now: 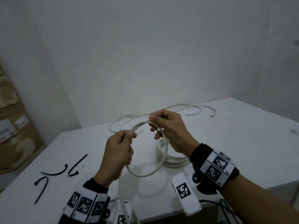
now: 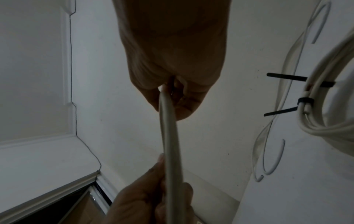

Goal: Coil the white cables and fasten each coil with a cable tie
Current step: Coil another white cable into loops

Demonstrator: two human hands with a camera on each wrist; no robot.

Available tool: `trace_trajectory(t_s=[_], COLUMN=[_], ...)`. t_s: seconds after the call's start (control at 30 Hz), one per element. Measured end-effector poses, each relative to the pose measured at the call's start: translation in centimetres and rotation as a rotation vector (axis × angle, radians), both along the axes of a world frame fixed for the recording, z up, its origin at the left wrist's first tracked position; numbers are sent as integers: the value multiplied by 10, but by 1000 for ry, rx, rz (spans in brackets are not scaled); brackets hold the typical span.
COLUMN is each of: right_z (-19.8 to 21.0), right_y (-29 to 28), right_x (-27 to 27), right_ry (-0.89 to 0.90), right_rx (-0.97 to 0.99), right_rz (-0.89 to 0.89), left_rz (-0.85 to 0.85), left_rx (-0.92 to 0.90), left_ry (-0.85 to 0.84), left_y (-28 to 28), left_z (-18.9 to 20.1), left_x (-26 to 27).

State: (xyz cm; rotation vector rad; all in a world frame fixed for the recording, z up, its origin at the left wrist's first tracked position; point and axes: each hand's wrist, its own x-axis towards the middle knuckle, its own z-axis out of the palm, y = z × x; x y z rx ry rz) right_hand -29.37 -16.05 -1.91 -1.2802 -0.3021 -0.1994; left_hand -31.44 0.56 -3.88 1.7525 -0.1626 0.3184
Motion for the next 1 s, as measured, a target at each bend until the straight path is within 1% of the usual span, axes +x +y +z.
trace_trajectory(t_s=[0.1, 0.2, 0.33, 0.47, 0.53, 0.6, 0.73, 0.87, 1.0], right_z=[-1, -1, 1, -1, -2, -1, 5, 6, 8], right_y=[-1, -1, -3, -1, 2, 2, -1, -1, -1], right_x=[-1, -2, -3, -6, -7, -9, -11, -13, -13], right_ry=[-22, -26, -10, -66, -83, -59, 18, 60, 72], right_rx=[-46, -45, -74, -167, -171, -110, 62, 97, 191], right_rz=[-41, -27, 5, -49, -76, -61, 49, 115, 121], left_rz=[-7, -34, -11, 29, 38, 47, 64, 63, 42], left_rx=[-111, -223, -241, -233, -235, -235, -243, -232, -219], left_ry=[54, 100, 48, -31, -51, -58, -61, -92, -114], left_y=[-2, -5, -5, -5, -7, -8, -7, -5, -7], left_z=[5, 12, 19, 25, 26, 26, 26, 28, 29], left_x=[1, 2, 7, 9, 8, 7, 7, 9, 7])
